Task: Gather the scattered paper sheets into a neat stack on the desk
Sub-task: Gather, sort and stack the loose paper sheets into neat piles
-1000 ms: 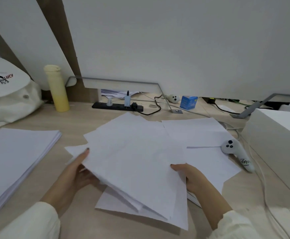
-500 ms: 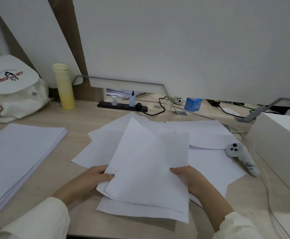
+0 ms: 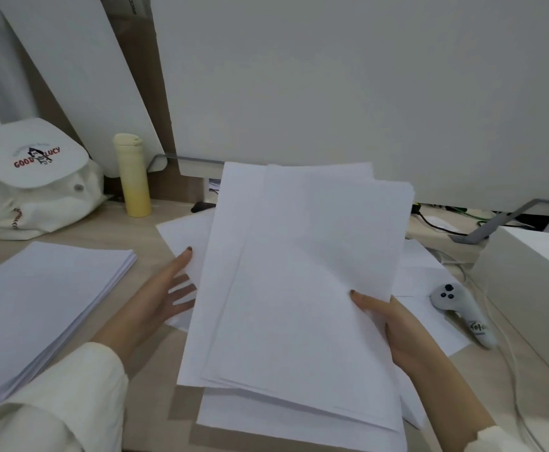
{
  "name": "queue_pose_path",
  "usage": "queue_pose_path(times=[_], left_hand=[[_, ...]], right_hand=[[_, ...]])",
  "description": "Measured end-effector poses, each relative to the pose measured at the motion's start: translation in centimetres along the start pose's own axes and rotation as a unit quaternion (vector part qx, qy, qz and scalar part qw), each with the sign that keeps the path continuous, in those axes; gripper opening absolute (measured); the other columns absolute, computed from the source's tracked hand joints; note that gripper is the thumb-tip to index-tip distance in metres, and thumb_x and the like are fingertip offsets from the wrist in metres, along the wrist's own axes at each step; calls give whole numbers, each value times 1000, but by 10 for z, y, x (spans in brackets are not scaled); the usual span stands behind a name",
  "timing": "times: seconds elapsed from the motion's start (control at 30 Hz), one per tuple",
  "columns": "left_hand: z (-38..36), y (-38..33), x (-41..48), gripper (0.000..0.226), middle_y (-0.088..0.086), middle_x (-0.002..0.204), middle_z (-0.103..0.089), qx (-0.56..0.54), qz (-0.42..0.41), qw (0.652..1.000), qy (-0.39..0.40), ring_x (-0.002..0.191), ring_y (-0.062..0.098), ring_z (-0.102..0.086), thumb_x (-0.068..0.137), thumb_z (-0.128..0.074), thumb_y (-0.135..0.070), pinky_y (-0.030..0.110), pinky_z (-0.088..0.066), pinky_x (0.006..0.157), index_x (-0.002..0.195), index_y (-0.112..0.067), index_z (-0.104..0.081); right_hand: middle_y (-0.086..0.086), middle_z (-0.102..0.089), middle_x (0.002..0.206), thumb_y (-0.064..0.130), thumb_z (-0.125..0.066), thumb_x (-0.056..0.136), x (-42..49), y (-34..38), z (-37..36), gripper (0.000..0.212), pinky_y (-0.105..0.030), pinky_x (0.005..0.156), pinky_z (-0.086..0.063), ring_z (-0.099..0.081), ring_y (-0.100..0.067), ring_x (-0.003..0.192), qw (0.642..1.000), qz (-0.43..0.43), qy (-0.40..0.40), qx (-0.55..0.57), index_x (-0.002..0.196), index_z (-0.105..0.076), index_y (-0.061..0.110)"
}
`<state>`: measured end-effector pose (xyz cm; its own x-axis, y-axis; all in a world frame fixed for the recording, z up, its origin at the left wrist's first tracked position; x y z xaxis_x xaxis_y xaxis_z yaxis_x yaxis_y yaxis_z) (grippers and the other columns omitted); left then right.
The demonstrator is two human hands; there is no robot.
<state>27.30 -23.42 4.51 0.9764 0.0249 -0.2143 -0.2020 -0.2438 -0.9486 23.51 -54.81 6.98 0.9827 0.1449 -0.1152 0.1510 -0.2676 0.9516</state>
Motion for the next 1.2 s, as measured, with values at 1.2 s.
queue_pose_path(times=[1.2], left_hand=[[-102, -76, -63, 17, -6, 95, -73, -167, -197, 966, 12, 84, 6, -69, 93, -50, -12, 20, -55, 64, 103, -15, -65]], right_hand=[[-14, -62, 87, 4, -51, 91, -6, -81, 52, 5, -35, 63, -46, -59, -29, 77, 972, -137, -183, -53, 90, -56, 4]])
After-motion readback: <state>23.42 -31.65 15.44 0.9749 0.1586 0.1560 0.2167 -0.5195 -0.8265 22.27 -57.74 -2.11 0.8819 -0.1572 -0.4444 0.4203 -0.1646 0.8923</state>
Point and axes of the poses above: each hand's wrist, its own x-axis towards the middle knuckle, its own z-axis out of the back of the hand, y = z × x, the point moved 10 cm from there along x, towards the middle knuckle
